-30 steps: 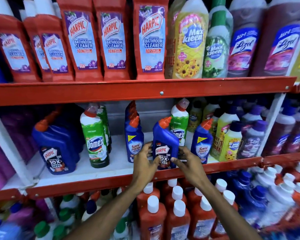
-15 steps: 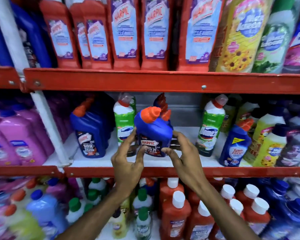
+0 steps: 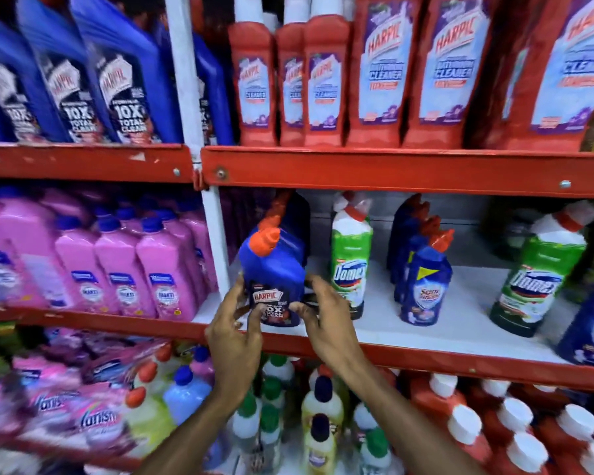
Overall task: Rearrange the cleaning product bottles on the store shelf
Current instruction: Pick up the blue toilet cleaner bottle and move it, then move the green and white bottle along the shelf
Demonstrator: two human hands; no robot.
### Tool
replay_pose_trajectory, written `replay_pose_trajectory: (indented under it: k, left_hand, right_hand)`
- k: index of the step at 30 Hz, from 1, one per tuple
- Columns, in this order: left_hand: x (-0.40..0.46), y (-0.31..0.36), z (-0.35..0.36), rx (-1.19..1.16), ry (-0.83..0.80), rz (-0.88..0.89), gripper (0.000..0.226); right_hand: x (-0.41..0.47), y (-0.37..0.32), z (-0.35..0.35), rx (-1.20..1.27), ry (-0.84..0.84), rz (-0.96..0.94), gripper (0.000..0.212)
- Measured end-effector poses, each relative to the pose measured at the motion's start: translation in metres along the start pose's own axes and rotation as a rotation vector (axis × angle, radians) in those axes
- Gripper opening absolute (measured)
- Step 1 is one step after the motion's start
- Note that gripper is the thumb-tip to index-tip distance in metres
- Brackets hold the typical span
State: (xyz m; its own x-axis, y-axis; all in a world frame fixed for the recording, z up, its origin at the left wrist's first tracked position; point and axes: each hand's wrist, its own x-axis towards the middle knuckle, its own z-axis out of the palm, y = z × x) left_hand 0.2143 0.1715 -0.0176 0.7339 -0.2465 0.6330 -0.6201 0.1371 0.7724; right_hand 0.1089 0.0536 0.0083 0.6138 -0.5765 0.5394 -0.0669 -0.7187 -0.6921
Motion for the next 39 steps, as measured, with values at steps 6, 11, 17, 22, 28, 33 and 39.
replay_pose_trajectory:
  k: [6,11,17,22,28,33,39]
  left_hand:
    - [0.006,-0.024,-0.005,0.145,-0.108,0.013,0.056]
    - [0.005,-0.029,-0.002,0.228,-0.198,-0.008,0.064]
    - [-0.002,-0.024,0.002,0.254,-0.206,-0.052,0.071]
    - [-0.013,0.002,0.016,0.390,-0.046,0.355,0.067]
    - [-0.032,0.049,0.068,0.601,-0.252,0.712,0.076]
    - [-0.061,0.077,0.124,0.722,-0.394,0.747,0.085]
    - [-0.091,0.106,0.183,0.617,-0.531,0.846,0.084]
  right_hand:
    - [0.007,0.013,0.021,-0.062,-0.014,0.090,0.041]
    - [0.006,0.014,0.023,-0.048,0.009,0.122,0.040]
    - [-0.015,0.010,0.001,0.023,-0.033,0.104,0.047]
    - [-0.042,0.009,-0.047,-0.208,0.100,-0.055,0.038]
    - [-0.065,0.039,-0.118,-0.719,0.294,-0.172,0.057]
    - [-0.090,0.073,-0.180,-0.953,0.283,-0.028,0.076]
    - [-0.110,0.107,-0.235,-0.924,0.313,0.138,0.080]
